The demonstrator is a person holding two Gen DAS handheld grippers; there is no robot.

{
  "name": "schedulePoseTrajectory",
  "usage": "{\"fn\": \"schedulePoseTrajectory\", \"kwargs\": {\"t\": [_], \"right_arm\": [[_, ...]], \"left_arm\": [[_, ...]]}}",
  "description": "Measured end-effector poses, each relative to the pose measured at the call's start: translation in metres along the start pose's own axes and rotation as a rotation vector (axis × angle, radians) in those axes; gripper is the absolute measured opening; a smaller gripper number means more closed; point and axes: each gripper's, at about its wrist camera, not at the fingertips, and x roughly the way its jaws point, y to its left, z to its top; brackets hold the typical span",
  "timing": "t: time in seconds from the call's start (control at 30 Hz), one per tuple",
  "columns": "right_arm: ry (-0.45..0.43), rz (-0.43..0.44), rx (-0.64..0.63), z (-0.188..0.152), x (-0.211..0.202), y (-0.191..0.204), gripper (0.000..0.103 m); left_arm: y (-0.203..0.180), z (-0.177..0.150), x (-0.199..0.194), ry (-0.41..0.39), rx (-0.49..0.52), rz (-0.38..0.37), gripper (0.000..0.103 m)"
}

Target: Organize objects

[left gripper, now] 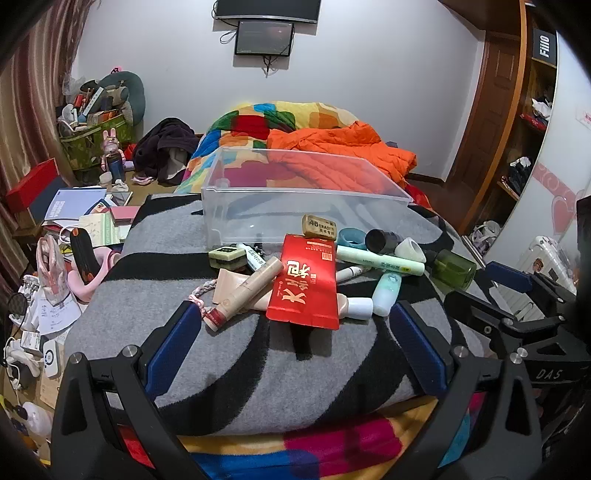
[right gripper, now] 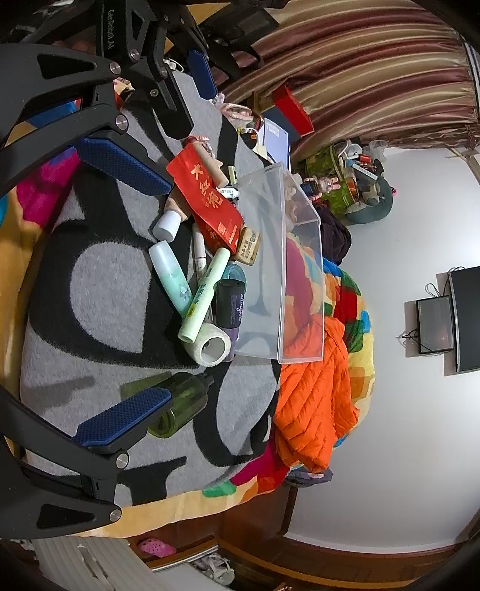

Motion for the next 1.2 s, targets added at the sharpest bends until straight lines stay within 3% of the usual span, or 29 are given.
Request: {"fn": "schedulePoseTrajectory", "kwargs": {"t": [1.2], "right_arm": [[0.015, 0.059, -0.02, 0.0, 0.007, 0.0, 0.103]], "left_arm": [[0.003, -0.002, 0.01, 0.021, -0.004, -0.031, 0.103]]}}
